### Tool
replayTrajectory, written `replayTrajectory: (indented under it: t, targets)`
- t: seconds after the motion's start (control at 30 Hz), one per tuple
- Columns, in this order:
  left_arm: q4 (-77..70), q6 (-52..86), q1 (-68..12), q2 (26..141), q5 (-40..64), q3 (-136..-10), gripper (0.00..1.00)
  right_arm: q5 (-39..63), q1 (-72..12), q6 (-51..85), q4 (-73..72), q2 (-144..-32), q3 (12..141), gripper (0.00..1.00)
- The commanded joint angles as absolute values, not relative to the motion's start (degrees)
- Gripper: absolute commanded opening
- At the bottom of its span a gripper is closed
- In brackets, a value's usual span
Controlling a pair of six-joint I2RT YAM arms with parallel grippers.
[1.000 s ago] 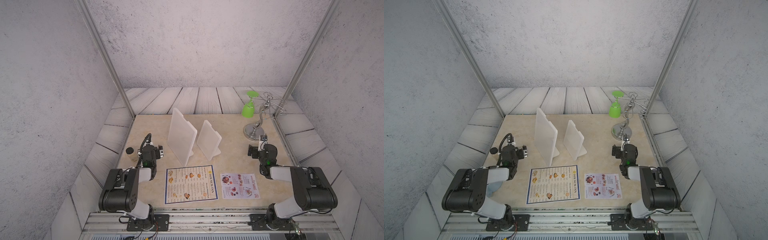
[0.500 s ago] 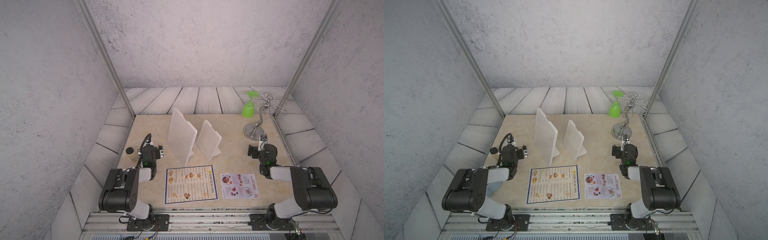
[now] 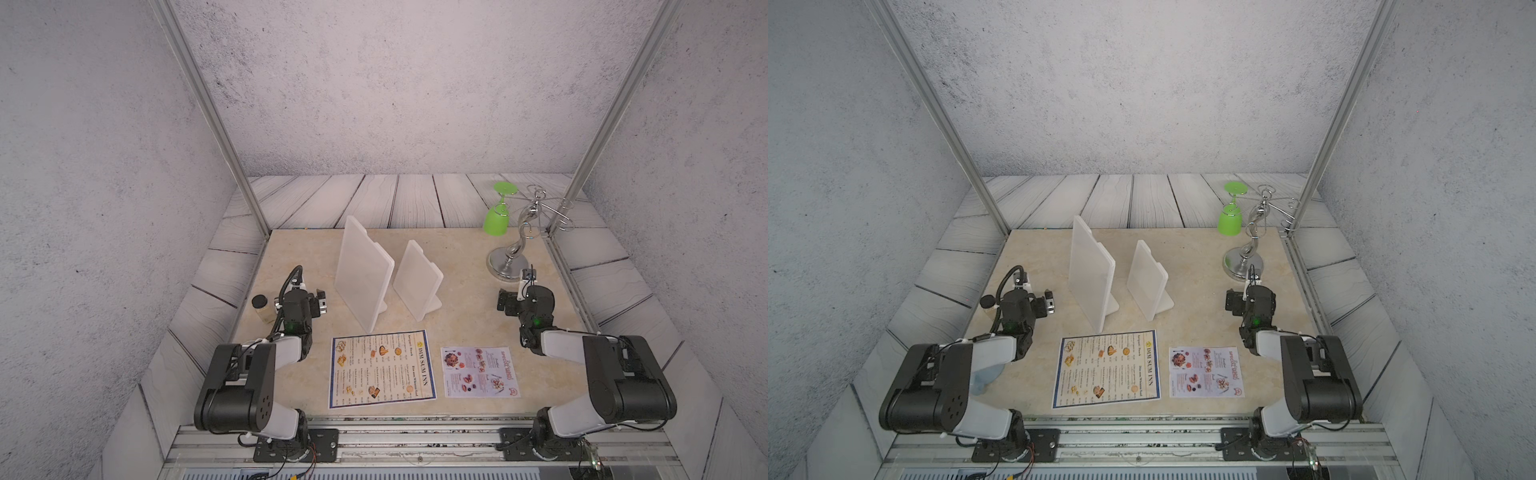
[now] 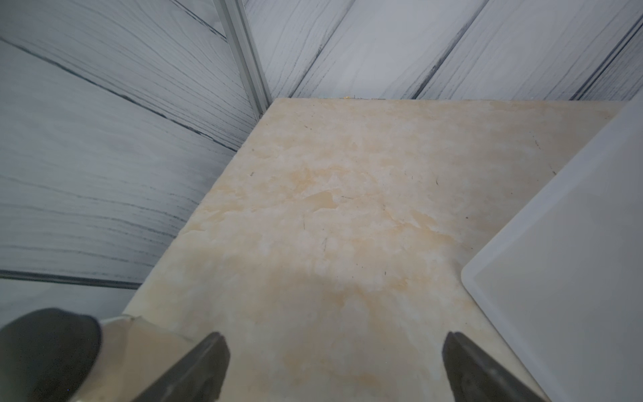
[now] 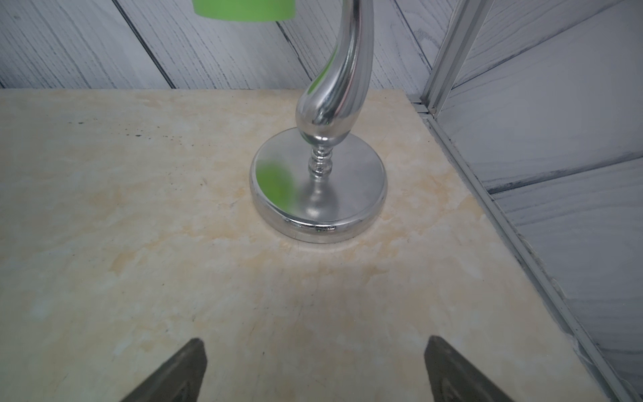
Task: Insert the menus into the narrow rack
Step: Pick up the menu from the center of the board.
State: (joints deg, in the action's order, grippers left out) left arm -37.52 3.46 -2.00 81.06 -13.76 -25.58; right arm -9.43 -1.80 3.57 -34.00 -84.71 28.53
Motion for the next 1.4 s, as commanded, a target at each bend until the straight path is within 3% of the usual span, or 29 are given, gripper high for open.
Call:
replayTrajectory:
  t: [0.0,0.17,0.37,0.6,0.73,0.97,1.37]
  targets:
    - [-31.54,5.07,-1.94,73.4,-19.3,-28.3,1.0,-14.11,-1.67,5.75,-25.76,-79.79,32.41,0.99]
    - [-18.02,13.81,-3.21,61.01,-22.76,-33.6,1.0,-14.23,-1.71,8.6,-12.84,-73.55,39.57,0.99]
    - [3.54,19.64,-5.67,54.72,-26.63,-48.13,1.0,-9.35,-1.74,15.01,6.23,-65.17,51.67,0.99]
    - [13.68,22.52,-5.94,49.54,-6.78,-58.01,1.0,-0.89,-1.69,17.8,20.98,-62.96,61.41,1.0]
    - [22.19,24.49,-7.6,48.87,-4.17,-62.37,0.98,6.73,-1.74,20.54,27.36,-63.98,62.61,0.98]
    - [36.2,29.34,-17.12,44.1,-9.44,-58.12,0.9,20.85,-1.92,26.06,30.8,-60.96,53.91,0.94]
    - [39.45,40.95,-33.53,42.89,-13.79,-43.18,0.79,24.58,-7.67,30.49,33.12,-55.67,42.22,0.89]
